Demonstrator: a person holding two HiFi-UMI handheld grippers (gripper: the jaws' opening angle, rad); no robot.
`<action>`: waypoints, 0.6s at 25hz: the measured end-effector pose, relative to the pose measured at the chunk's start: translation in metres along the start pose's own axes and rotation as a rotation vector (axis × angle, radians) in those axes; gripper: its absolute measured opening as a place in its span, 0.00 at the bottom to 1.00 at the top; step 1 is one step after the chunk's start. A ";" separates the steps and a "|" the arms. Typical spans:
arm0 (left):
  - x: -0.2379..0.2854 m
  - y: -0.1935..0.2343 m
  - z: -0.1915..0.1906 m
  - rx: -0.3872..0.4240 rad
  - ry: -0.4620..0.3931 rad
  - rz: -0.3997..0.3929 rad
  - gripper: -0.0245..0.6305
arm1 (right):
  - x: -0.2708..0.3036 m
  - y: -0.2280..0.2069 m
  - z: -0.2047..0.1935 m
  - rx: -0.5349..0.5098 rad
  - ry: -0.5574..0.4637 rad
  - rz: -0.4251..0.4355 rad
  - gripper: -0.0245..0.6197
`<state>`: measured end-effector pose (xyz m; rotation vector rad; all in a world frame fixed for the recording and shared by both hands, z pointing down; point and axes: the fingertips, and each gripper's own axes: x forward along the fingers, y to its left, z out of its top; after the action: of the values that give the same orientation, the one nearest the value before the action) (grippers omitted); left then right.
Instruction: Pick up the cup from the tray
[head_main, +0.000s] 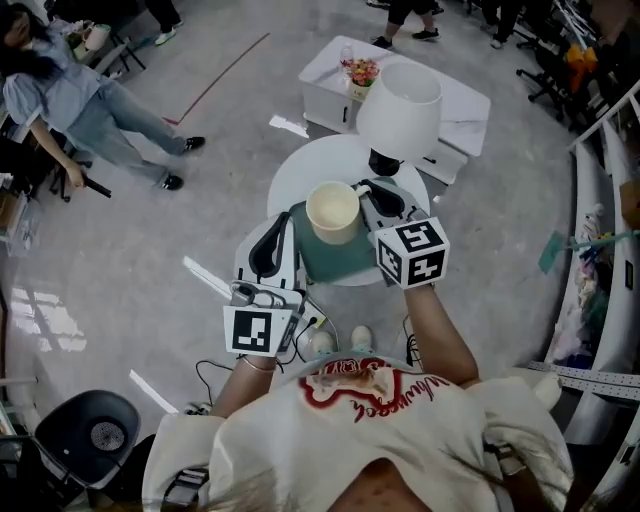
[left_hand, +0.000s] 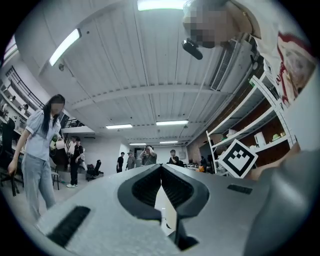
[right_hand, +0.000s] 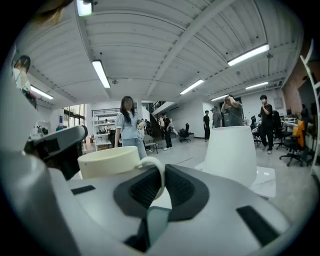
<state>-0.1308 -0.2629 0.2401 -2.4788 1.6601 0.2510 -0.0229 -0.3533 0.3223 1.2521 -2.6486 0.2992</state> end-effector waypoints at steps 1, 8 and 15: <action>-0.001 0.000 0.005 0.008 -0.009 -0.001 0.06 | -0.006 0.003 0.005 0.008 -0.010 0.005 0.10; -0.013 0.004 0.021 0.020 -0.040 -0.013 0.06 | -0.031 0.020 0.026 0.056 -0.087 0.002 0.10; -0.025 0.014 0.014 0.015 -0.047 -0.047 0.06 | -0.049 0.030 0.028 0.093 -0.139 -0.037 0.10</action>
<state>-0.1542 -0.2432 0.2311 -2.4779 1.5784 0.2874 -0.0186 -0.3058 0.2796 1.3969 -2.7517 0.3452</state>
